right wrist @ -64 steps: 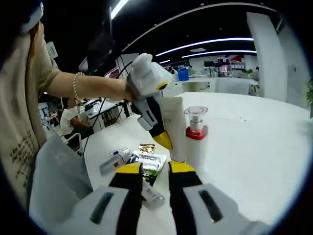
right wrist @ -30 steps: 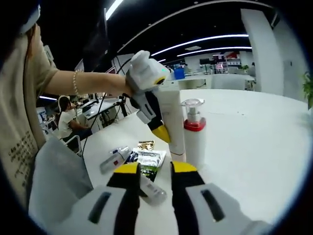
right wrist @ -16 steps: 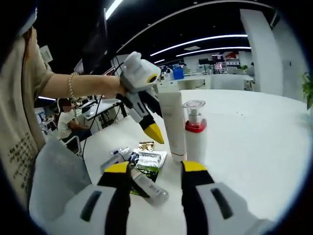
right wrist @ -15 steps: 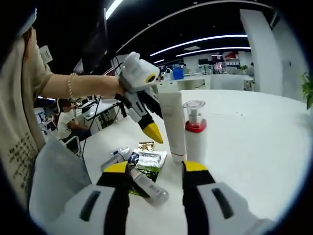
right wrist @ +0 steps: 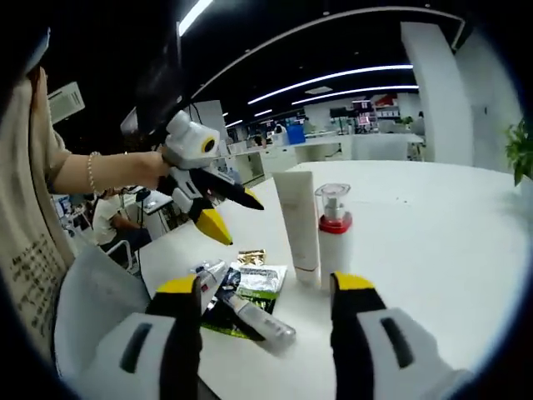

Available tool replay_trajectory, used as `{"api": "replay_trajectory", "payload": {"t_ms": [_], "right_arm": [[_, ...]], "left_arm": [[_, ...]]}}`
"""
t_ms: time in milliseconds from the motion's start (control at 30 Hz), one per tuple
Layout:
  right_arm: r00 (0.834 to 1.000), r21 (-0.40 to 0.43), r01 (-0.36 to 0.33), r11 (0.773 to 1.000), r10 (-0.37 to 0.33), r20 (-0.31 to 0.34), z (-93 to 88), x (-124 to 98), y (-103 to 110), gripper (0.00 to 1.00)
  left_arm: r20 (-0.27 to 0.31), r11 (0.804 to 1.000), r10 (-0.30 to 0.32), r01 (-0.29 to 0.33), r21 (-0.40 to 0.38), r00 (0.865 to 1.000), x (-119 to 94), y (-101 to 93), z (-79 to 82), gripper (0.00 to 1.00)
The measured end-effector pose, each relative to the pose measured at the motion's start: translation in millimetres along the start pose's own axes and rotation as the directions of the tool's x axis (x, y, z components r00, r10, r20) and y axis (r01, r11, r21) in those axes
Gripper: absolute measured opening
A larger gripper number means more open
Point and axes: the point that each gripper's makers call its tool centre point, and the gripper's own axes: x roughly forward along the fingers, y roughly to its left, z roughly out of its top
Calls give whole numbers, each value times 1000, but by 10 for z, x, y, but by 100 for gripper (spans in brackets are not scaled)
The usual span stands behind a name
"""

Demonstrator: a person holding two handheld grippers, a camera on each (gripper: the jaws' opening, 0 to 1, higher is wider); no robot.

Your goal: Arrange the skincare products in the storage area until every visible bottle or jar stands upright without overlapping.

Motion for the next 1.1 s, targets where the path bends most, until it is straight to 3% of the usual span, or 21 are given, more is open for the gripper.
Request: {"api": "replay_trajectory", "payload": {"t_ms": [267,700,767,933,1033,1100], "right_arm": [[1000,13,0,1000,0,-19,-62,-81,157,70],[998,36,2,999,1,-60,-306,-179,423,85],[998,37,4,999,-2,-58,-324,-203,471,88],[999,50,9,999,-7,-48,-351,-244,588,93],[998,52,8,999,-5,-59,-419,-259,648,93],[998,36,11,999,-9,-58,-414,-263,629,91]], "left_arm": [[32,994,21,-18,-109,999,-274,-183,-365,97],[120,976,67,-40,-214,991,-751,-507,-844,97],[153,972,94,-58,-227,984,-824,-527,-872,97],[167,964,141,-97,-248,976,-965,-595,-1023,97],[212,949,186,-119,-293,959,-1063,-629,-1054,97],[238,933,247,-164,-320,939,-1117,-591,-1081,97]]}}
